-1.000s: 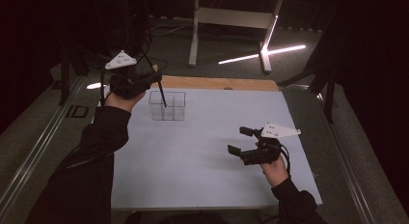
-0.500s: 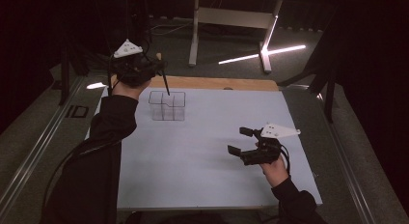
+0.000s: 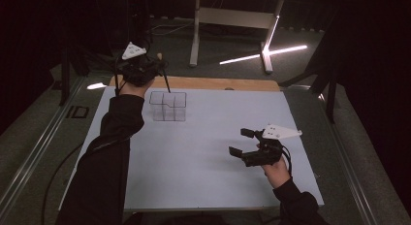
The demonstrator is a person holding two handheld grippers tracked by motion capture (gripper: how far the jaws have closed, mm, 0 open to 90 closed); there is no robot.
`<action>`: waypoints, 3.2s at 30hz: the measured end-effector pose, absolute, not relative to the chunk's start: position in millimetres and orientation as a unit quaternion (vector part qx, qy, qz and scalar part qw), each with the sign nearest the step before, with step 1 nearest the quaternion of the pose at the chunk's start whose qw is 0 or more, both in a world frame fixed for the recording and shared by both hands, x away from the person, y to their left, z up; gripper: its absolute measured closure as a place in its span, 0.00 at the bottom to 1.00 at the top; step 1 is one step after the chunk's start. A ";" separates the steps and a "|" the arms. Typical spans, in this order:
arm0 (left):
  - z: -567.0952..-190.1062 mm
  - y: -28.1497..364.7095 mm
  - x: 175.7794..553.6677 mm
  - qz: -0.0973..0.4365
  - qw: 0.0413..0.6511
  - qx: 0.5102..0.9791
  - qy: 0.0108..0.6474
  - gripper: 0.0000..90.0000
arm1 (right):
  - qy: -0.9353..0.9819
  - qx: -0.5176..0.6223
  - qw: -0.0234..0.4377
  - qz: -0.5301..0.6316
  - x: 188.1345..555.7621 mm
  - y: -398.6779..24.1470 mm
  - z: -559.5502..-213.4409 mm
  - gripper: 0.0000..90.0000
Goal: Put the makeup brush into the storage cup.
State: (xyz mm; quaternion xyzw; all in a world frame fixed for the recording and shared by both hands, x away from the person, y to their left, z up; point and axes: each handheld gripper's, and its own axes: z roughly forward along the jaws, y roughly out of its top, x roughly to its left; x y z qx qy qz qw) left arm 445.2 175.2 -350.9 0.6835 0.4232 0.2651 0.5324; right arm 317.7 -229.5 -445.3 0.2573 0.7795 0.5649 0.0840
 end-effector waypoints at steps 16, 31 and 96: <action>-383.4 168.0 458.5 0.272 0.503 0.693 0.438 0.93 | 0.781 0.256 0.082 0.564 317.4 -230.3 -446.5 0.13; -406.6 165.6 458.7 0.261 0.483 0.700 0.457 0.93 | 0.782 0.255 0.079 0.564 317.0 -230.2 -446.1 0.13; -402.3 155.8 455.3 0.220 0.464 0.685 0.516 0.16 | 0.783 0.261 0.085 0.559 317.9 -234.5 -447.5 0.13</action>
